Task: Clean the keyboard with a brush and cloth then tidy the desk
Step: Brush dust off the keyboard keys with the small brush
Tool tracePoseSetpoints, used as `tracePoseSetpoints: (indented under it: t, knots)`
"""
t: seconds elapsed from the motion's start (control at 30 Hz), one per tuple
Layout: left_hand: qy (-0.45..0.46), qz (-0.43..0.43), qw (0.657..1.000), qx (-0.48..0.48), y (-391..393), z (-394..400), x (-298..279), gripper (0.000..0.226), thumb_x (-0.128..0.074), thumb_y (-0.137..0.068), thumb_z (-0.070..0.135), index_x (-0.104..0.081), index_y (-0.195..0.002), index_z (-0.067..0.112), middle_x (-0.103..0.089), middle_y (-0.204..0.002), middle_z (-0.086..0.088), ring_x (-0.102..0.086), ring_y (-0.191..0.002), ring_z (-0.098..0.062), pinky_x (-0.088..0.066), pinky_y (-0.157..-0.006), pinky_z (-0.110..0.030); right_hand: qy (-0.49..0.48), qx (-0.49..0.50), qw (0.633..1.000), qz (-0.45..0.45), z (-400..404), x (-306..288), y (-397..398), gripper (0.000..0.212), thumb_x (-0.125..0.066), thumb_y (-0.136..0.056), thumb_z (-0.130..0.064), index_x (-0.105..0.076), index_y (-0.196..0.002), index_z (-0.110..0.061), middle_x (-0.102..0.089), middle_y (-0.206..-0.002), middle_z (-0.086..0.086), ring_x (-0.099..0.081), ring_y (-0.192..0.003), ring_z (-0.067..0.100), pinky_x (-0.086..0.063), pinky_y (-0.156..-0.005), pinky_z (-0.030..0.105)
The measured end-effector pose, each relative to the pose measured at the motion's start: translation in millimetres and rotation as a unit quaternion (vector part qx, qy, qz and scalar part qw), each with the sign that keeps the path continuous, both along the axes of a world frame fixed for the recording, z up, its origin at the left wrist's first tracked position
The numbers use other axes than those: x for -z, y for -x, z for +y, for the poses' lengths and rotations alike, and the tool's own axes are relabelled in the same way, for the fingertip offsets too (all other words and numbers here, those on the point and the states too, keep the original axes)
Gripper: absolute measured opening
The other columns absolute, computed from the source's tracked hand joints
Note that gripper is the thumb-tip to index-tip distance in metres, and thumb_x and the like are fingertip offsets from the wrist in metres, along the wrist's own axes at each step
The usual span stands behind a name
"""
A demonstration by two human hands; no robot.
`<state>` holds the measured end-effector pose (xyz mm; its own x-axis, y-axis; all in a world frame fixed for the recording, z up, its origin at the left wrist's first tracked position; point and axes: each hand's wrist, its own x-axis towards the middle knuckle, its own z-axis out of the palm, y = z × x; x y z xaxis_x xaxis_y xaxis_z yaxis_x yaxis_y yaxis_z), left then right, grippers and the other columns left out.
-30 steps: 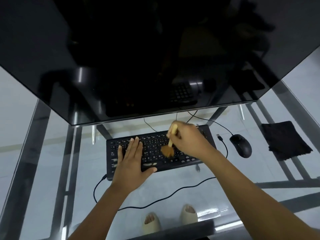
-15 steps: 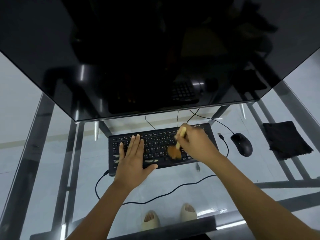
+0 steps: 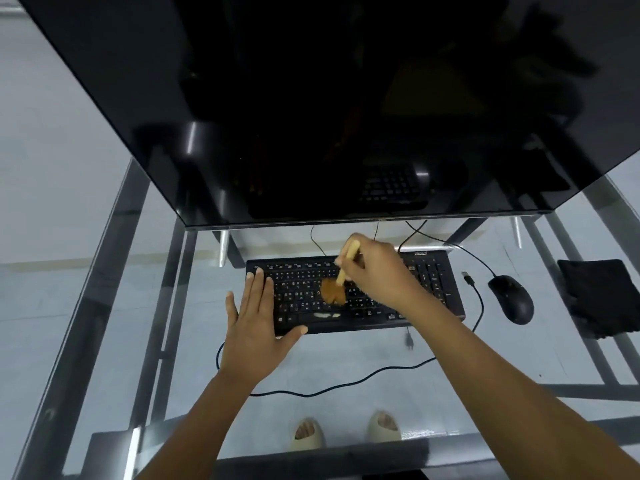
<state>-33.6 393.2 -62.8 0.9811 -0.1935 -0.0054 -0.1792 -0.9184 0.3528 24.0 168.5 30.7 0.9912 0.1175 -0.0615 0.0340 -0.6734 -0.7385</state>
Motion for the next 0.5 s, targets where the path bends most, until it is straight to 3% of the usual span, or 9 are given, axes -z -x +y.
tracePoseSetpoints:
  t: [0.1,0.2,0.27,0.33,0.43,0.5]
  knots:
    - [0.019,-0.001,1.000,-0.018,3,5,0,0.103,-0.032,-0.078,0.080,-0.013,-0.151,0.010,-0.002,-0.161,-0.004,0.007,-0.147,-0.016,0.007,-0.117,-0.047,-0.028,0.070,0.994,-0.084,3,1,-3,0.008,-0.058,-0.095,-0.018,-0.058,-0.087,-0.015,-0.070,-0.075,-0.007,-0.067,-0.068,0.006,-0.057,-0.066,0.027]
    - [0.041,-0.003,0.998,-0.042,6,13,3,0.105,-0.036,-0.077,0.080,-0.012,-0.152,0.010,-0.003,-0.161,-0.005,0.009,-0.148,-0.016,0.004,-0.117,-0.048,-0.028,0.004,1.000,0.009,16,3,-1,0.007,-0.059,-0.095,-0.016,-0.059,-0.090,-0.012,-0.069,-0.072,-0.006,-0.066,-0.063,0.004,-0.057,-0.060,0.028]
    - [0.063,0.003,0.996,-0.057,8,17,5,0.108,-0.038,-0.076,0.080,-0.007,-0.152,0.011,-0.001,-0.161,-0.004,0.011,-0.147,-0.014,0.005,-0.118,-0.047,0.014,0.000,0.999,-0.049,24,6,0,0.007,-0.058,-0.095,-0.017,-0.059,-0.090,-0.013,-0.068,-0.079,-0.007,-0.061,-0.063,0.001,-0.050,-0.057,0.022]
    - [0.084,0.006,0.995,-0.059,9,19,7,0.111,-0.039,-0.075,0.082,-0.005,-0.153,0.011,0.000,-0.161,-0.002,0.012,-0.147,-0.012,0.006,-0.118,-0.045,-0.007,0.016,0.993,-0.114,29,5,0,0.007,-0.058,-0.095,-0.017,-0.060,-0.091,-0.012,-0.067,-0.083,-0.007,-0.061,-0.067,0.000,-0.046,-0.058,0.015]
    - [0.118,0.022,0.992,-0.051,12,25,13,0.112,-0.038,-0.074,0.084,-0.003,-0.153,0.012,-0.002,-0.161,0.000,0.010,-0.147,-0.010,0.007,-0.118,-0.042,-0.029,-0.053,0.998,-0.008,40,5,0,0.007,-0.059,-0.095,-0.018,-0.060,-0.091,-0.013,-0.068,-0.073,-0.011,-0.062,-0.059,0.001,-0.042,-0.049,0.012]
    - [0.125,0.029,0.991,-0.042,14,29,20,0.110,-0.037,-0.074,0.084,-0.005,-0.153,0.013,-0.008,-0.161,-0.001,0.005,-0.148,-0.011,0.006,-0.119,-0.042,-0.015,-0.032,0.999,-0.030,44,8,-2,0.007,-0.058,-0.095,-0.018,-0.060,-0.091,-0.012,-0.068,-0.074,-0.009,-0.058,-0.055,-0.004,-0.038,-0.048,0.009]
